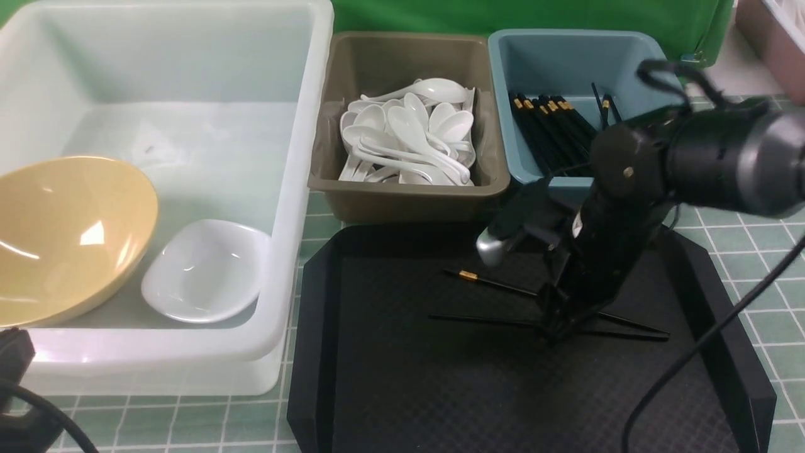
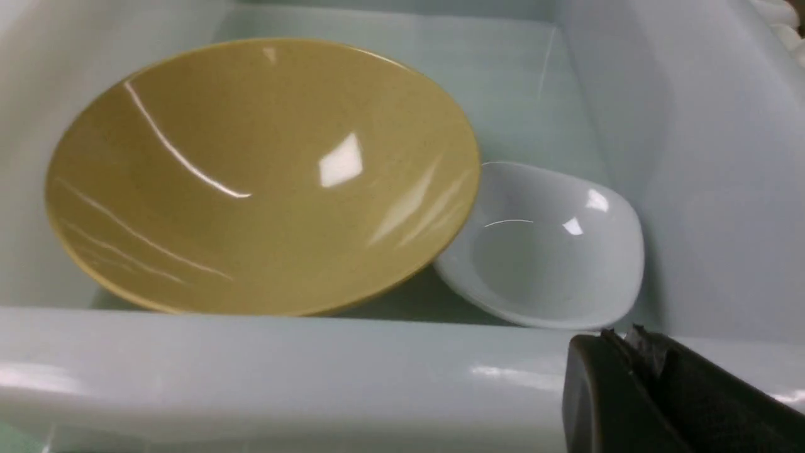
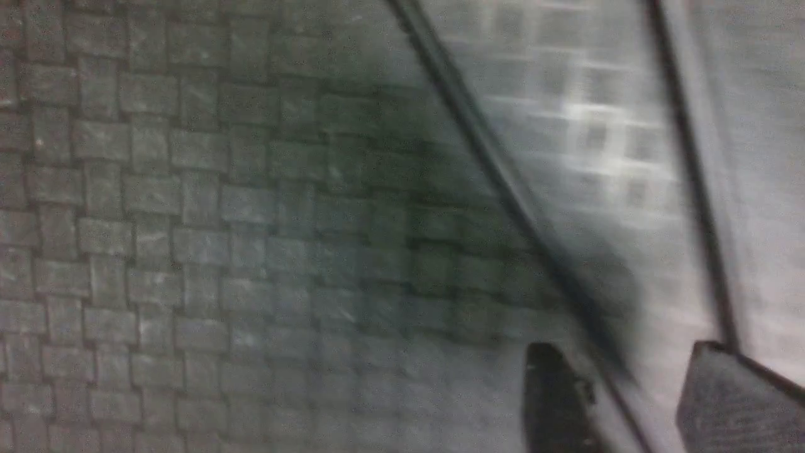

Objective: On blue table put chopsticks spoon bowls plates into blue grey white boxes.
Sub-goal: 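Grasp the chopsticks with the right gripper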

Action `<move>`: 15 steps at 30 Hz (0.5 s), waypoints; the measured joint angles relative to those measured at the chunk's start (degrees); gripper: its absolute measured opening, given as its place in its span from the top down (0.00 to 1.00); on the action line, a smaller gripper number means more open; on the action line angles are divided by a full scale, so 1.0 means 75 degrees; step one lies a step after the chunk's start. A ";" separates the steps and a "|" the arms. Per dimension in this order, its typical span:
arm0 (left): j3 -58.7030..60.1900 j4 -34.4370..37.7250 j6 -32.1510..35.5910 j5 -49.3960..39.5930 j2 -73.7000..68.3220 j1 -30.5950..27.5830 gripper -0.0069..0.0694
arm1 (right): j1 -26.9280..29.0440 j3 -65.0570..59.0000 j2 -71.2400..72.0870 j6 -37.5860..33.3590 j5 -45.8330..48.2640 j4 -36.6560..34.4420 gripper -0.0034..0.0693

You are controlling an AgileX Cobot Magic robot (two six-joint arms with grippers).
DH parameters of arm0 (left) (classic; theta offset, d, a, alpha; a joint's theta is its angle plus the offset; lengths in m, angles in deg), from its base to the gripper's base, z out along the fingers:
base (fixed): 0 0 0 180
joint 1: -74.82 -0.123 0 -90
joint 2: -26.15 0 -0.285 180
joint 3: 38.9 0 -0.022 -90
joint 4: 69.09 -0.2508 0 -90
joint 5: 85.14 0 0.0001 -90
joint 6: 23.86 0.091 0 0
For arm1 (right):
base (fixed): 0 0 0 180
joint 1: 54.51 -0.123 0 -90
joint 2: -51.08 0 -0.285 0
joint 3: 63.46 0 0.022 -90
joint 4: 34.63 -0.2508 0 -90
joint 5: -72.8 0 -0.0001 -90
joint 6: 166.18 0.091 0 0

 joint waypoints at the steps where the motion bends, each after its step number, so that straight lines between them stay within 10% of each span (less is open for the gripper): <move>1: 0.0000 0.0013 0.0055 0.0104 0.0000 0.0000 0.91 | -0.0020 0.0039 -0.0103 -0.0052 0.0023 -0.0108 0.60; 8: 0.0023 -0.0001 0.0115 0.0299 0.0000 0.0000 0.91 | -0.0045 0.0068 -0.0233 -0.0576 0.0642 -0.1511 0.88; 15: 0.0049 -0.0133 0.0115 0.0378 -0.0006 0.0000 0.91 | -0.0055 0.0329 0.0556 -0.1085 0.1191 -0.1808 0.90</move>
